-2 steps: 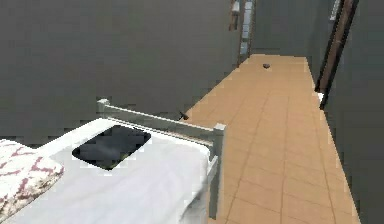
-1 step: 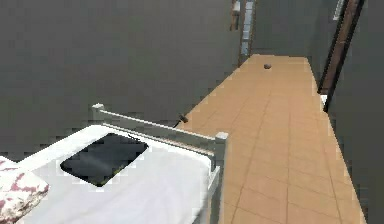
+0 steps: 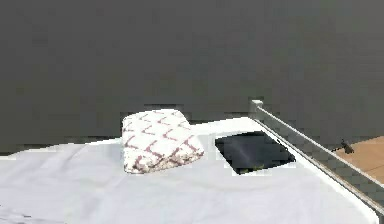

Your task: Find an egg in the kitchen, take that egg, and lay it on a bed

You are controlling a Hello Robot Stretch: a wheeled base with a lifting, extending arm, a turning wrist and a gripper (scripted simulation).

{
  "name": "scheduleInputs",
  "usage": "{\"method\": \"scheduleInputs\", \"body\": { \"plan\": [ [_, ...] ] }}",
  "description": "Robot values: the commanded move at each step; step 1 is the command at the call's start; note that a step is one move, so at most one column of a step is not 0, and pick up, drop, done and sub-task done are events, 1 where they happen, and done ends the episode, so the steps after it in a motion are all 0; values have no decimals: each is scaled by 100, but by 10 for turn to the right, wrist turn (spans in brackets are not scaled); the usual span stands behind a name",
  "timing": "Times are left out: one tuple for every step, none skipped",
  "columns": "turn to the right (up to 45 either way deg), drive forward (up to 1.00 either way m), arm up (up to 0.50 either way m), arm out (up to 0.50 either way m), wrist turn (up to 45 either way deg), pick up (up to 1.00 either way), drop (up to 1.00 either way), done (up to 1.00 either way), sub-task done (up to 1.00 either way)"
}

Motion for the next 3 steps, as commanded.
{"method": "scheduleInputs", "body": {
  "plan": [
    [-450, 0, 0, 0, 0, 0, 0, 0, 0],
    [-420, 0, 0, 0, 0, 0, 0, 0, 0],
    [0, 0, 0, 42, 0, 0, 0, 0, 0]
  ]
}}
